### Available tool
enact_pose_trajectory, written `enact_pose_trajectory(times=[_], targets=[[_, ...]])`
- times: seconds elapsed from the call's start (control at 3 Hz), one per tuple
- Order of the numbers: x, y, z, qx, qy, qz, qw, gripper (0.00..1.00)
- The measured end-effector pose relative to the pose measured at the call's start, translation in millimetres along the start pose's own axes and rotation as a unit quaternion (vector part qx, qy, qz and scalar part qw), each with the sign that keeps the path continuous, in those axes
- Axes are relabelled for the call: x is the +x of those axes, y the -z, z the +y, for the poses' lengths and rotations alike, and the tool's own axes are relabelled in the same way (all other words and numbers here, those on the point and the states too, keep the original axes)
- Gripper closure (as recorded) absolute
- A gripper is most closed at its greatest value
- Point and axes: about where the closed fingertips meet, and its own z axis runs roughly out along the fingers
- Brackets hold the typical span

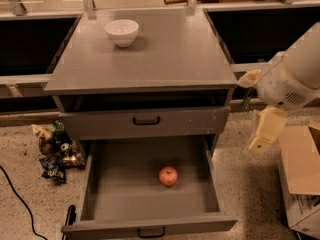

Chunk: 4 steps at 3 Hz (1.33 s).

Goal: Pick apple from middle drawer and place on counter

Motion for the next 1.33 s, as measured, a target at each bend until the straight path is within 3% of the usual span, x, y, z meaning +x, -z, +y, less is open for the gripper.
enact_pose_trajectory(times=[0.33,0.67,1.0,1.33], targets=[[-3.8,-50.8,13.9,-0.021,0.004,-0.032,0.9993,0.00],[-2.0,-106.6,44.1,-0.056,-0.013,-0.052,0.9970,0.00],[-2.0,-106.6,44.1,-0.056,-0.013,-0.052,0.9970,0.00],[7.2,-141.5,41.2,-0.056,-0.006,-0.047,0.9973,0.00]])
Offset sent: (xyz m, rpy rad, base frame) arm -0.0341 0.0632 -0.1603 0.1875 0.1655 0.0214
